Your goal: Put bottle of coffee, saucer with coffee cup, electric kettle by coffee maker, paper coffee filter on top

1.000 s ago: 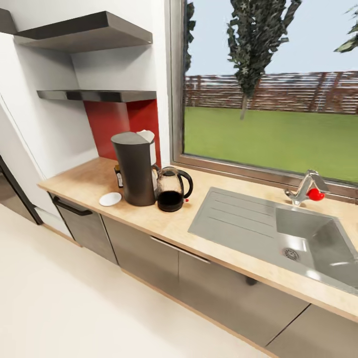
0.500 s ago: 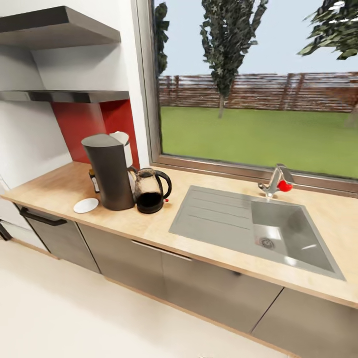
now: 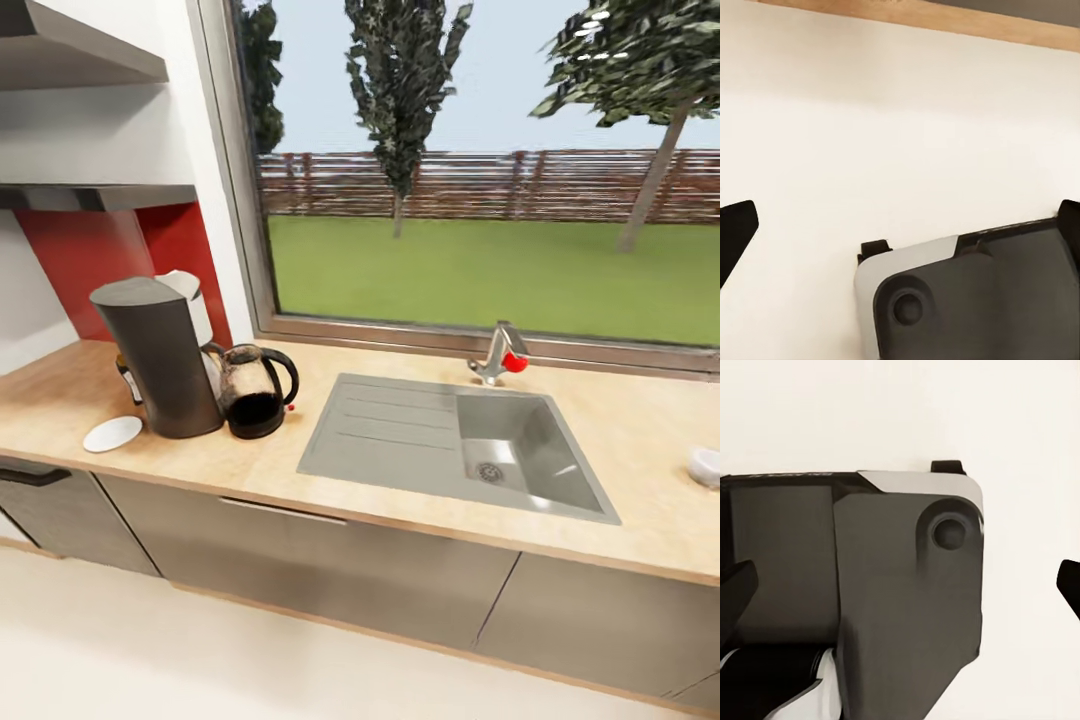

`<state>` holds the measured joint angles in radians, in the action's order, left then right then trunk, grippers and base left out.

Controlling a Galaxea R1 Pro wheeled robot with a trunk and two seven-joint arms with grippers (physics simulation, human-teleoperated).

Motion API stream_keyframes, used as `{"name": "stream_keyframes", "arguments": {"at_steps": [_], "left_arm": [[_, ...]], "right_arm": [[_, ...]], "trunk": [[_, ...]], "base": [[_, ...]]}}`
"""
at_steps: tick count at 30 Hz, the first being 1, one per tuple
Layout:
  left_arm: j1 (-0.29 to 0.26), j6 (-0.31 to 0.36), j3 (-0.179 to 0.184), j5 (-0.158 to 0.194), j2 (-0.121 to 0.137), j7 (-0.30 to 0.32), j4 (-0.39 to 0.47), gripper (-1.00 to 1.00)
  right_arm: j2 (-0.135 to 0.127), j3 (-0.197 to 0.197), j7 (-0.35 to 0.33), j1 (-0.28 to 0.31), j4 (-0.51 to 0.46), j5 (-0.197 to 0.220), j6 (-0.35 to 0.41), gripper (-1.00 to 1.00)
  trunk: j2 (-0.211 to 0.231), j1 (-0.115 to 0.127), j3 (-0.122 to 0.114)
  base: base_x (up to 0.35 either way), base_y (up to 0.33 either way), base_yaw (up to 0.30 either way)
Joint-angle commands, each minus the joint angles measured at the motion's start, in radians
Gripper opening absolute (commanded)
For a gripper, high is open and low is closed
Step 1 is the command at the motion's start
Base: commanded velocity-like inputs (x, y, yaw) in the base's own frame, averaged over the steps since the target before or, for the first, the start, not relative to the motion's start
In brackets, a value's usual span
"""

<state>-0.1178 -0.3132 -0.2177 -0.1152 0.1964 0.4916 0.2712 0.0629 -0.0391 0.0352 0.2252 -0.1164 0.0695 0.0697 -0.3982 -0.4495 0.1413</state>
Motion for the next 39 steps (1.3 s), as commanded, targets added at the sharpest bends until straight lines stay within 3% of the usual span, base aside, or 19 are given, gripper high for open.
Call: {"name": "stream_keyframes", "arguments": {"at_steps": [1, 6, 13, 39], "left_arm": [[-0.001, -0.004, -0.008, -0.011, -0.001, -0.001, 0.0, 1.0], [-0.001, 0.002, -0.006, -0.011, -0.003, -0.01, 0.001, 1.0], [-0.002, 0.005, 0.032, -0.009, -0.007, -0.013, 0.002, 1.0], [0.0, 0.006, 0.04, -0.008, 0.004, -0.015, -0.029, 1.0]], "right_arm": [[-0.001, -0.005, 0.001, 0.0, -0.002, 0.007, 0.006, 1.0], [-0.006, -0.005, -0.003, 0.0, 0.003, 0.007, 0.005, 1.0], [-0.01, -0.005, -0.003, 0.0, 0.011, 0.007, 0.005, 1.0], [-0.017, -0.004, -0.005, 0.0, 0.011, 0.009, 0.005, 1.0]], "trunk": [[-0.002, -0.001, 0.001], [-0.002, -0.001, -0.001], [-0.002, -0.001, -0.006], [-0.002, -0.001, -0.032]], "base": [[0.0, 0.0, -0.3], [0.0, 0.0, -0.3], [0.0, 0.0, -0.3], [0.0, 0.0, -0.26]]}}
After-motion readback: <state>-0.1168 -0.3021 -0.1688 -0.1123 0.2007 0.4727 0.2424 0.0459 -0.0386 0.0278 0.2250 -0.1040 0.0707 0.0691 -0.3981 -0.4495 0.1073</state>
